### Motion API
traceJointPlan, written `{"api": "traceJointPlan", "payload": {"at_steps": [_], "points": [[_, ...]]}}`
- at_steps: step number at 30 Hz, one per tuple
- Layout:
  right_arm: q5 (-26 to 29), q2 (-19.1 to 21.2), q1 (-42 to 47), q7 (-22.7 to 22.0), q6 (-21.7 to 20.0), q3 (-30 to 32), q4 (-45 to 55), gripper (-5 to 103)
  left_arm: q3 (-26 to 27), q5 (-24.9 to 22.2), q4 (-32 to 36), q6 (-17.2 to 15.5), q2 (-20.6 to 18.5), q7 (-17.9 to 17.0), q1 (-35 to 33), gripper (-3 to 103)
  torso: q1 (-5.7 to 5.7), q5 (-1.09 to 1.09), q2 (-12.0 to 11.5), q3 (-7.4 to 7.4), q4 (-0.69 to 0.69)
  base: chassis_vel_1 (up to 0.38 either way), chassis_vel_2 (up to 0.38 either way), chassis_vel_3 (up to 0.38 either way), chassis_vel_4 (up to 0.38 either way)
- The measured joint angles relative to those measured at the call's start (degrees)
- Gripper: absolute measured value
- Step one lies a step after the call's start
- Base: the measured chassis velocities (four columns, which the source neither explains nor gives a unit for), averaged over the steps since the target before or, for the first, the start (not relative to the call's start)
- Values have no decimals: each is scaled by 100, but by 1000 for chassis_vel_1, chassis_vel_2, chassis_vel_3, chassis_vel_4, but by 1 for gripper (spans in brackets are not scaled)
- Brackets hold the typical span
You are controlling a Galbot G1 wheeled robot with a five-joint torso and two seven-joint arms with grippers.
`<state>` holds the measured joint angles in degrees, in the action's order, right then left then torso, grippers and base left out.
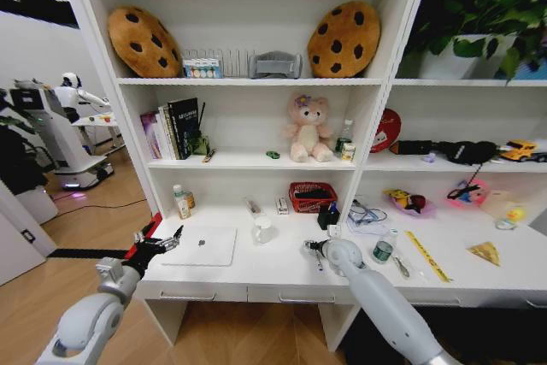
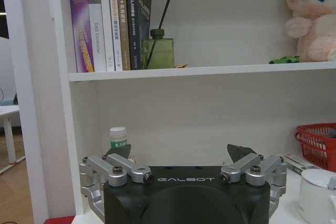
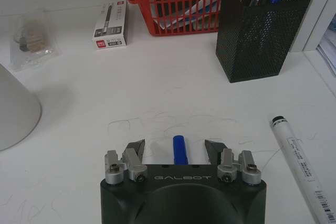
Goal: Organize the objects on the table.
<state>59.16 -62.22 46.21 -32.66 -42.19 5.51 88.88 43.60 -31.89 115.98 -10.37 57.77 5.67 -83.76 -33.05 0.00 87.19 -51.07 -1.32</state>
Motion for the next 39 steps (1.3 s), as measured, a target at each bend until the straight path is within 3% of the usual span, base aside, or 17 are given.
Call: {"api": "traceJointPlan", "payload": {"at_steps": [3, 9, 17, 18, 20, 21, 30, 33, 35, 36, 38, 39], "points": [[0, -3, -2, 0, 1, -5, -17, 58, 0, 0, 0, 0, 0, 0, 0, 100, 0, 0, 0, 0, 0, 0, 0, 0, 0], [-1, 14, 63, -4, 10, 16, -21, 33, 0, 0, 0, 0, 0, 0, 0, 100, 0, -1, 0, 0, 0, 0, 0, 0, 0], [1, -4, 87, 12, 12, 45, -24, 24, 0, 0, 0, 0, 0, 0, 0, 100, 0, 0, 0, 0, 0, 0, 0, 0, 0], [2, -9, 91, 14, 12, 51, -24, 14, 0, 0, 0, 0, 0, 0, 0, 100, 0, 0, 0, 0, 0, 0, 0, 0, 0], [4, -13, 94, 20, 12, 57, -24, 14, 0, 0, 0, 0, 0, 0, 0, 100, 0, 0, 0, 0, 0, 0, 0, 0, 0], [3, -15, 97, 23, 12, 62, -22, 9, 0, 0, 0, 0, 0, 0, 0, 100, 0, -1, 0, 0, 0, 0, 0, 0, 0], [-129, 26, 148, 75, 48, 106, 213, 8, 0, 0, 0, 0, 0, 0, 0, 100, 0, 1, 0, 0, 0, 0, 0, 0, 0], [-502, 114, 176, 300, 284, 132, 325, 8, 0, 0, 0, 0, 0, 0, 0, 100, 0, 1, 0, 0, 0, 0, 0, 0, 0], [-1410, 230, 190, 651, 702, 178, 414, 8, 0, 0, 0, 0, 0, 1, 0, 100, 0, 1, 0, 0, 0, 0, 0, 0, 0], [-1410, 230, 190, 651, 702, 178, 414, 8, 0, 0, 0, 0, 0, 1, 0, 100, 0, 1, 0, 0, 0, 0, 0, 0, 0], [-2287, 326, 172, 1117, 1237, 263, 360, 8, 0, 0, 0, 0, 0, 1, 0, 100, 0, 0, 0, 0, -1, 0, 0, 0, 0], [-2287, 326, 172, 1117, 1237, 263, 360, 8, 0, 0, 0, 0, 0, 1, 0, 100, 0, 0, 0, 0, -1, 0, 0, 0, 0]]}}
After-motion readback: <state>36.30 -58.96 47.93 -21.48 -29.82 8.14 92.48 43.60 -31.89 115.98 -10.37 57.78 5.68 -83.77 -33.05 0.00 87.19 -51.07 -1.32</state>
